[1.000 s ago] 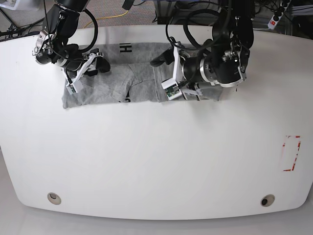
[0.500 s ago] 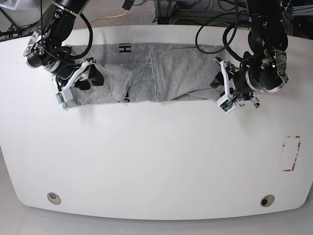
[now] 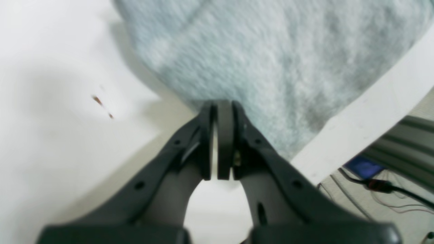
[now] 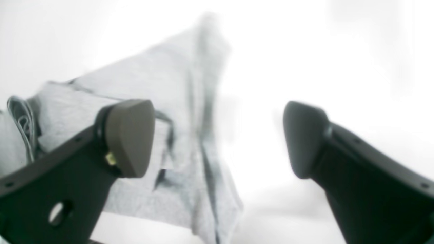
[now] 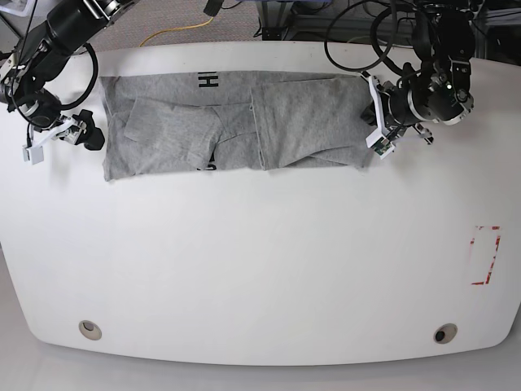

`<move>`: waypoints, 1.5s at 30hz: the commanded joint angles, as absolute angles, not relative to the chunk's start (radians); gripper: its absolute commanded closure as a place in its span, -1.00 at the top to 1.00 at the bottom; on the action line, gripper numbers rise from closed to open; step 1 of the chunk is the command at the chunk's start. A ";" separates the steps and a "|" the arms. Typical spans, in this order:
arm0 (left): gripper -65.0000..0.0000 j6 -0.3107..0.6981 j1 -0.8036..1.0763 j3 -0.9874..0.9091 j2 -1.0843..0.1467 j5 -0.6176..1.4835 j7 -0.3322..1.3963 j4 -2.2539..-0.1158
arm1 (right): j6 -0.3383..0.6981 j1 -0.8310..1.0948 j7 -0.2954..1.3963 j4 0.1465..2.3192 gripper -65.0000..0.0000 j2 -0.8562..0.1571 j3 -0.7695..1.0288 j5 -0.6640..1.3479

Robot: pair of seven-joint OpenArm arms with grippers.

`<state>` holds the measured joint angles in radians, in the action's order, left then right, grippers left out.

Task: Fold the T-shirt properly
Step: 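Grasp both ends of the strip and push them toward each other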

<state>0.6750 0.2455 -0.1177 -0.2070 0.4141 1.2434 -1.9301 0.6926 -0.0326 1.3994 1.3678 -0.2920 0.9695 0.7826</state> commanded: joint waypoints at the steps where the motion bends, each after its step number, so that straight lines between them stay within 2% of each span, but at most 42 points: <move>1: -1.00 0.680 0.239 -0.122 -0.194 0.404 1.231 -1.942 | 0.698 -0.050 1.391 1.314 0.66 -0.332 0.970 0.826; 5: -1.00 0.680 0.239 -0.122 -0.182 0.398 1.231 -1.940 | 0.698 -0.033 1.392 1.293 0.65 -0.329 0.938 0.895; 10: -1.00 0.676 0.239 -0.122 -0.179 0.398 1.231 -1.940 | 0.698 0.018 1.391 1.294 0.64 -0.269 0.875 0.966; 18: -1.00 0.674 0.239 -0.124 -0.179 0.398 1.231 -1.940 | 0.698 0.088 1.356 1.326 0.60 -0.185 0.800 0.967; 21: -1.00 0.674 0.239 -0.124 -0.179 0.398 1.231 -1.940 | 0.698 0.108 1.339 1.383 0.27 -0.168 0.769 0.967; 22: -1.00 0.674 0.239 -0.124 -0.179 0.398 1.231 -1.940 | 0.698 0.111 1.333 1.399 0.09 -0.165 0.765 0.967; 24: -1.00 0.673 0.237 -0.124 -0.179 0.397 1.231 -1.939 | 0.698 0.114 1.317 1.429 -0.40 -0.163 0.766 0.967; 27: -1.00 0.664 0.232 -0.120 -0.176 0.398 1.230 -1.917 | 0.698 0.114 1.299 1.469 -0.96 -0.170 0.766 0.967; 28: -1.00 0.659 0.225 -0.120 -0.173 0.398 1.230 -1.906 | 0.698 0.114 1.296 1.484 -1.00 -0.171 0.766 0.967; 37: -1.00 0.653 0.104 -0.094 -0.110 0.398 1.227 -1.675 | 0.698 0.116 1.296 1.715 -1.00 -0.214 0.762 0.967; 45: -1.00 0.653 0.030 -0.042 -0.056 0.360 1.222 -1.633 | 0.698 0.134 1.300 1.926 -1.00 -0.214 0.651 0.967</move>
<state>0.6552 0.0525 -0.0551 -0.0708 0.3798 1.2327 -1.6417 0.6926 0.1417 1.3220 1.8622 -0.2028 0.6720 0.9379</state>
